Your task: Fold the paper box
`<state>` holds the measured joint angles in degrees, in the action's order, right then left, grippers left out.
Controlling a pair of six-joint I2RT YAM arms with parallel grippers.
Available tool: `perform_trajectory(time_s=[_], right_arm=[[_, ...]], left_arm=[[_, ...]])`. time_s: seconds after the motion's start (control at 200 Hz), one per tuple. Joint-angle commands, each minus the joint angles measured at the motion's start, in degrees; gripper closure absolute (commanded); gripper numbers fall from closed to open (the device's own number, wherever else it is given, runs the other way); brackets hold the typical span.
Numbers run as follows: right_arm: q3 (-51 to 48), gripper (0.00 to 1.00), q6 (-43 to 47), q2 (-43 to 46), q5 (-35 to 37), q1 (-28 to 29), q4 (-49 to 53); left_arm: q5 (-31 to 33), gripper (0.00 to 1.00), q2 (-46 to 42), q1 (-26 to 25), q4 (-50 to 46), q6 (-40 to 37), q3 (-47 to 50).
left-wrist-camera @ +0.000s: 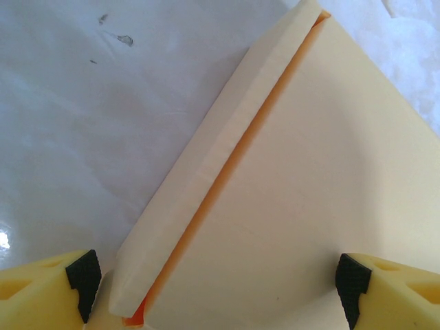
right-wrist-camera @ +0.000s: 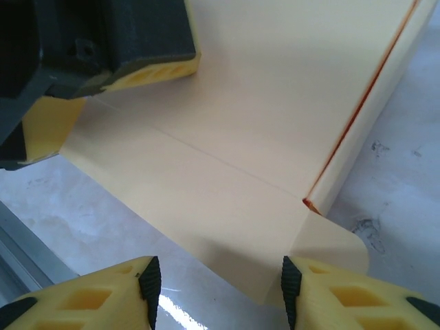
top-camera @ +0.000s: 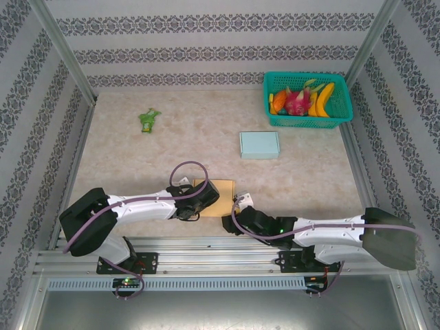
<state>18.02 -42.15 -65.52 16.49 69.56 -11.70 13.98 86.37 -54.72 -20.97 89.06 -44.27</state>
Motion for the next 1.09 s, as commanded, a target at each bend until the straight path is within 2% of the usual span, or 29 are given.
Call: perform_trajectory(time_s=[0.0,0.465,1.089], right_arm=[[0.7,0.47,-0.7,0.5,4.7,0.4,1.4],[4.3,0.47,-0.3,-5.7,3.1,0.3,-0.3],[5.2,0.53,-1.5,-6.2,-3.2,0.2,-3.9]], left_arm=[[-1.2,0.10,1.1,-1.1,-6.3,0.8,1.3],[-0.8,0.10,0.8,-1.5,-6.5,1.0,1.4],[-0.4,0.10,0.3,-1.5,-6.6,0.9,1.6]])
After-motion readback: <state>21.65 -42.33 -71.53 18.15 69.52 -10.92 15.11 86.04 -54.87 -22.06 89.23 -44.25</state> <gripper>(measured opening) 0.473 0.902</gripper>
